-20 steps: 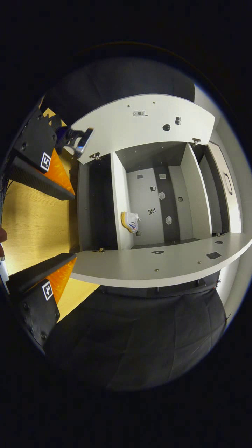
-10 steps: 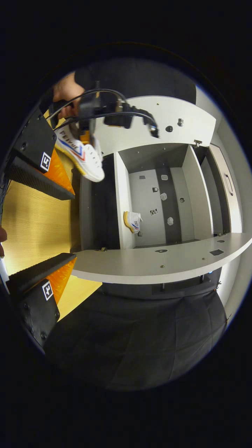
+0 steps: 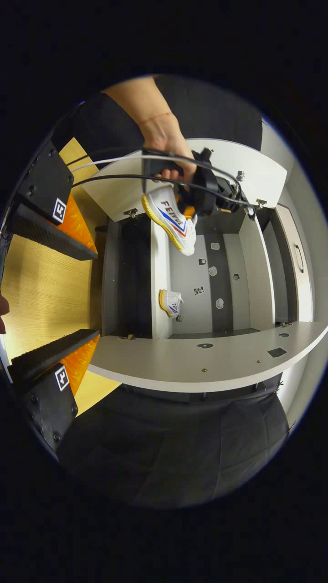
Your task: Grab one shoe with the right hand and put it into the shoe cabinet, grab the other shoe with the left hand and put it into the shoe cabinet; then close the right door with the right hand and the left door with the left hand.
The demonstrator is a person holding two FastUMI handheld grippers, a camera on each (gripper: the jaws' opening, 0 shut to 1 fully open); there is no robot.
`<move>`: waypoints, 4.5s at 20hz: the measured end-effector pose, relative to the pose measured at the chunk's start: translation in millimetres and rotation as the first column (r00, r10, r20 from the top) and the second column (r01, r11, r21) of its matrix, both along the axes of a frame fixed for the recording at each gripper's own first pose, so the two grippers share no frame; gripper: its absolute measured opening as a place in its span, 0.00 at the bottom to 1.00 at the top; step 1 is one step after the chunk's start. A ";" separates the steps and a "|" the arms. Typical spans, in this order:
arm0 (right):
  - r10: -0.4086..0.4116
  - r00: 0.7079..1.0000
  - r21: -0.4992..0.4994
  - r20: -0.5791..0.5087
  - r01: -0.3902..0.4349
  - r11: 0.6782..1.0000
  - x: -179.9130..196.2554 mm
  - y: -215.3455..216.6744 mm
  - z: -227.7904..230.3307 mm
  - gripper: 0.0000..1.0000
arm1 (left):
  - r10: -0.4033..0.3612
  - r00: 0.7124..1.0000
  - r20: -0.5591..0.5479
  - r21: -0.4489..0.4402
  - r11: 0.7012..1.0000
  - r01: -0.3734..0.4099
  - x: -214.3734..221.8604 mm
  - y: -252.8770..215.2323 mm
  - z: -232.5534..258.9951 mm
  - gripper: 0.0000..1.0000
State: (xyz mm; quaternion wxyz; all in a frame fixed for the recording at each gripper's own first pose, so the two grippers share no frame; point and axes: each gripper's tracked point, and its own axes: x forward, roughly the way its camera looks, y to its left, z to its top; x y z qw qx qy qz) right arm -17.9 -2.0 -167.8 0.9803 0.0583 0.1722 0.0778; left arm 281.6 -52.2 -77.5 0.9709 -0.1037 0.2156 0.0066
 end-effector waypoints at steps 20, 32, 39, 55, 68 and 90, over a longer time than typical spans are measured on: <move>-0.120 0.993 -0.059 0.015 0.121 0.991 3.7 -47.5 0.7 0.97 | 0.135 0.963 -0.231 0.280 0.958 -0.066 207.2 3.9 -70.9 0.05; -0.163 0.987 -0.018 -0.004 0.163 0.986 -6.7 -69.0 -4.8 0.97 | 0.135 0.953 -0.272 0.314 0.948 -0.044 200.0 0.9 -72.4 0.29; -0.161 0.987 0.030 0.006 0.161 0.987 -9.1 -67.9 -0.4 0.97 | 0.107 0.980 -0.168 0.362 0.931 -0.040 169.9 2.8 -41.2 0.83; -0.317 0.937 0.047 0.146 0.313 0.949 18.5 -192.6 107.1 1.00 | -0.090 0.965 0.248 0.276 0.961 0.019 11.0 -40.6 78.7 0.89; -0.281 0.927 -0.001 0.247 0.290 0.957 122.4 -224.9 162.6 0.98 | -0.144 0.929 0.342 0.239 0.969 0.062 -146.4 -29.6 103.9 0.99; -0.291 0.923 0.051 0.251 0.288 0.956 109.7 -102.8 170.2 0.96 | -0.017 0.942 0.336 0.232 0.971 -0.065 -252.6 126.3 97.2 0.95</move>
